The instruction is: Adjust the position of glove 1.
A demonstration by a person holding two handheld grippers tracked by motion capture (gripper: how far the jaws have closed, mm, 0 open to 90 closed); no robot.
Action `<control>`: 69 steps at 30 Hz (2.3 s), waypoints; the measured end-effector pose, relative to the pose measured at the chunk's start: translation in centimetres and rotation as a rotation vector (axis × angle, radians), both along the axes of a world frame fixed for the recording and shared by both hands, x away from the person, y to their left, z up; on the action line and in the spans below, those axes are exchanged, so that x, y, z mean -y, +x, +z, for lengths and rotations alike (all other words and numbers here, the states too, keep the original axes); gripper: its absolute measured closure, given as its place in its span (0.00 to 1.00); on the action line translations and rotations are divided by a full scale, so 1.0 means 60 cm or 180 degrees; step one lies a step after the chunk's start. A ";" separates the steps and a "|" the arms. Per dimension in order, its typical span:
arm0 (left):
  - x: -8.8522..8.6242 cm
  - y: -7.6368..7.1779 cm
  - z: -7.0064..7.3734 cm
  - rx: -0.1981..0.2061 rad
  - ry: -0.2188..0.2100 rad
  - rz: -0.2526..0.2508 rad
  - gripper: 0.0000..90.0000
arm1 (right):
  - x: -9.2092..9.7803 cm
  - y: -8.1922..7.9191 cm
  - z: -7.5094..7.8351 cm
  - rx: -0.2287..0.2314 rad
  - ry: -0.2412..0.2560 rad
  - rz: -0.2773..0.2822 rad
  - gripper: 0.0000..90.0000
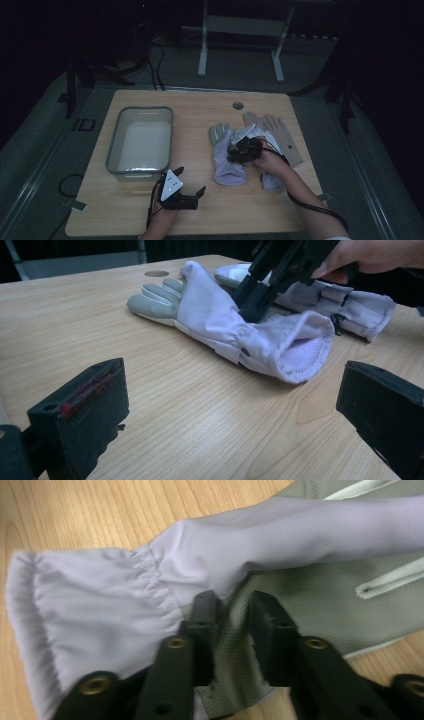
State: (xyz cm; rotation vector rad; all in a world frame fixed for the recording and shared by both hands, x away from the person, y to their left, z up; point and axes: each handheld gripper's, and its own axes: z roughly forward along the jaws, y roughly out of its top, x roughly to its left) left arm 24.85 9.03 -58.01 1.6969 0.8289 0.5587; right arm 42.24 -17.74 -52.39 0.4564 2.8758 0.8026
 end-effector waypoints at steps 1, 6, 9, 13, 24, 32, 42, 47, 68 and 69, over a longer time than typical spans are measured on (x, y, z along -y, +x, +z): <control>0.000 0.000 0.000 -0.0003 -0.0001 0.0001 0.01 | 0.002 -0.002 0.004 -0.0023 0.0013 -0.0009 0.71; 0.001 0.001 0.000 -0.0013 0.0004 0.0001 0.01 | 0.016 -0.018 0.027 -0.0031 0.0254 -0.0156 0.51; 0.001 0.000 0.000 -0.0014 0.0000 0.0002 0.01 | 0.026 -0.023 0.034 -0.0039 0.0368 -0.0248 0.43; 0.001 0.000 0.000 -0.0012 0.0004 0.0000 0.01 | 0.060 -0.031 0.052 0.0063 0.0524 -0.0632 0.40; 0.002 0.001 0.000 -0.0027 0.0015 -0.0009 0.01 | 0.163 -0.041 0.082 0.0413 0.0563 -0.1022 0.46; 0.002 0.002 0.000 -0.0036 0.0021 -0.0007 0.01 | 0.211 -0.050 0.068 0.0417 0.0475 -0.1199 0.49; 0.002 0.002 0.000 -0.0046 0.0025 -0.0013 0.01 | 0.234 -0.047 0.022 0.0274 0.0452 -0.1273 0.52; 0.003 0.003 0.000 -0.0056 0.0029 -0.0027 0.01 | 0.228 -0.034 -0.004 0.0247 0.0262 -0.1238 0.52; 0.003 0.004 0.001 -0.0074 0.0031 -0.0024 0.01 | 0.191 -0.091 0.104 0.0126 0.1086 -0.1776 0.86; 0.003 0.004 0.001 -0.0076 0.0031 -0.0025 0.01 | 0.181 -0.092 0.114 0.0135 0.1099 -0.1737 0.86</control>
